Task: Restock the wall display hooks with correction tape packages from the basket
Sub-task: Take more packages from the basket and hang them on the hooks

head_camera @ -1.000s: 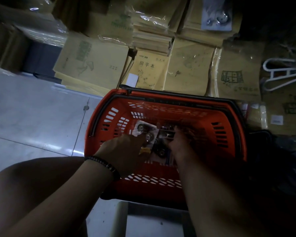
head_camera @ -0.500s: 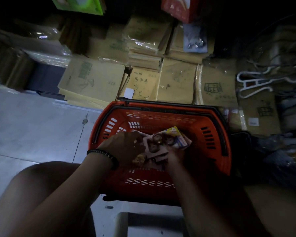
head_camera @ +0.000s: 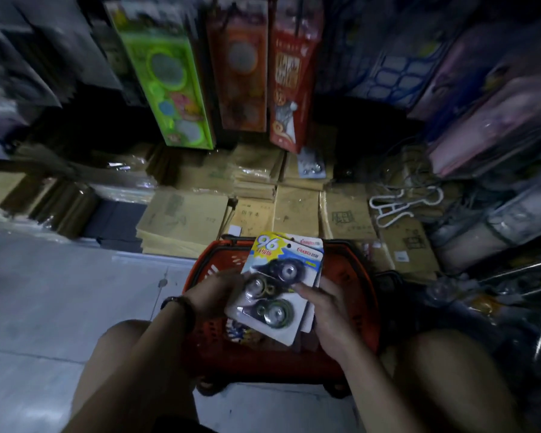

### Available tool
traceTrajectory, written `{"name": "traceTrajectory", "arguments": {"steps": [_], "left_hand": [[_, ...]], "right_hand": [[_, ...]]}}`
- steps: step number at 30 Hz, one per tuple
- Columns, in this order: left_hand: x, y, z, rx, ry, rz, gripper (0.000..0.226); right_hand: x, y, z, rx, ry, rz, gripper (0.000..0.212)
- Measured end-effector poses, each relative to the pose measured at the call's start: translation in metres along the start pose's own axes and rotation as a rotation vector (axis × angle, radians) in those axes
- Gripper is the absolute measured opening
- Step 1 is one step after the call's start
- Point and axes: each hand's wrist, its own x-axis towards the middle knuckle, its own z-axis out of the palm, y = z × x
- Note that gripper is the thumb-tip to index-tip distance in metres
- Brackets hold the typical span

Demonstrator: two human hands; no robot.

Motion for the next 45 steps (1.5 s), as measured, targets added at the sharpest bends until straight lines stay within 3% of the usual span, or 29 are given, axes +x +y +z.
{"name": "traceTrajectory", "arguments": {"steps": [3,6,9,13,17,20,25,29,37,45], "left_hand": [[-0.023,-0.003,0.018,-0.242,-0.090,0.122,0.053],[-0.053,0.000,0.037,-0.340,-0.034,0.271,0.039],[-0.083,0.011,0.046,-0.362,0.015,0.382,0.036],[-0.119,0.045,0.047,-0.328,0.125,0.483,0.029],[-0.155,0.088,0.055,-0.314,0.172,0.583,0.042],[-0.182,0.119,0.063,-0.280,0.165,0.710,0.032],[-0.225,0.167,0.074,-0.237,0.097,0.841,0.043],[-0.250,0.205,0.086,-0.224,0.118,0.926,0.044],[-0.279,0.276,0.086,-0.114,0.218,1.078,0.053],[-0.322,0.336,0.061,0.026,0.258,1.172,0.033]], "right_hand": [[-0.023,-0.035,0.012,-0.129,-0.030,-0.094,0.044],[-0.043,-0.073,0.026,-0.247,-0.108,-0.169,0.038],[-0.061,-0.108,0.038,-0.467,-0.048,-0.305,0.030],[-0.079,-0.143,0.051,-0.606,0.140,-0.665,0.058],[-0.096,-0.195,0.064,-0.901,0.016,-1.023,0.084],[-0.107,-0.233,0.078,-1.212,-0.134,-1.085,0.107],[-0.119,-0.303,0.086,-1.342,-0.113,-1.182,0.101],[-0.132,-0.350,0.097,-1.465,-0.052,-1.310,0.112],[-0.145,-0.437,0.108,-1.434,-0.108,-1.347,0.114],[-0.146,-0.518,0.142,-1.516,0.010,-1.538,0.114]]}}
